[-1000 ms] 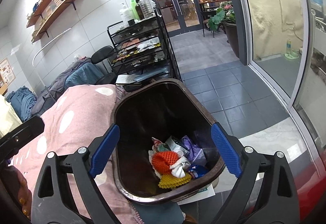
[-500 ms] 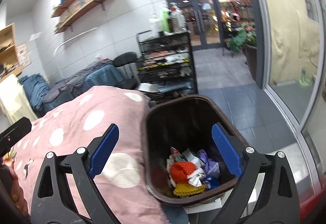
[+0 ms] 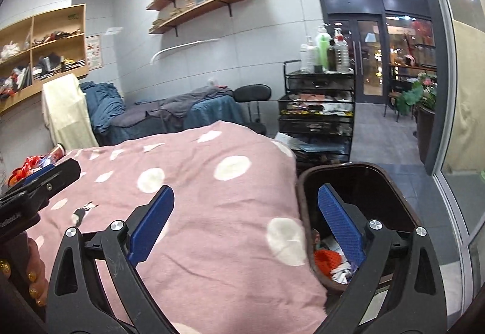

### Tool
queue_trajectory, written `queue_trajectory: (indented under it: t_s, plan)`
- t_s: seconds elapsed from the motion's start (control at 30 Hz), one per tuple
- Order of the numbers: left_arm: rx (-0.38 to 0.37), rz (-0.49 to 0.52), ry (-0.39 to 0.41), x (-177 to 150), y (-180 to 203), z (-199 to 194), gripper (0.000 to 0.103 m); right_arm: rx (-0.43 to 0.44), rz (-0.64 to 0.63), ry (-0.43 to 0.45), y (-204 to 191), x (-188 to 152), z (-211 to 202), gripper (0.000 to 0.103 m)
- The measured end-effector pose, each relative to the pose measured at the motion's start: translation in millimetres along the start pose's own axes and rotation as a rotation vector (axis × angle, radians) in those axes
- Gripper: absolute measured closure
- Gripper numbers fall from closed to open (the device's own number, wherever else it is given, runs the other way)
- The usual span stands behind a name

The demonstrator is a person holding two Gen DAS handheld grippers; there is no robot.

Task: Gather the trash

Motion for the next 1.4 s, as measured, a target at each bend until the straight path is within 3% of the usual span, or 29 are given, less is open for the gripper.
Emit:
queue_trajectory:
  t_s: [0.4, 1.4]
  plan:
    - [0.088, -0.012, 0.027, -7, -26, -19, 0.005, 0.048, -0.058, 0.032, -45, -7, -12, 0.007]
    - [0.091, 0.016, 0.038, -8, -24, -26, 0.005, 0.051, -0.043, 0.031, -39, -3, -14, 0.006]
Point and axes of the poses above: each gripper's, at about its wrist camera, not at the fingertips, and z roughly the way its jaws point, y to its right, x to its top, the point moved 3 cm from there along z, roughly the way its jaws point, and after that the axes turned 12 degrees about x, right-handed, at the moved point
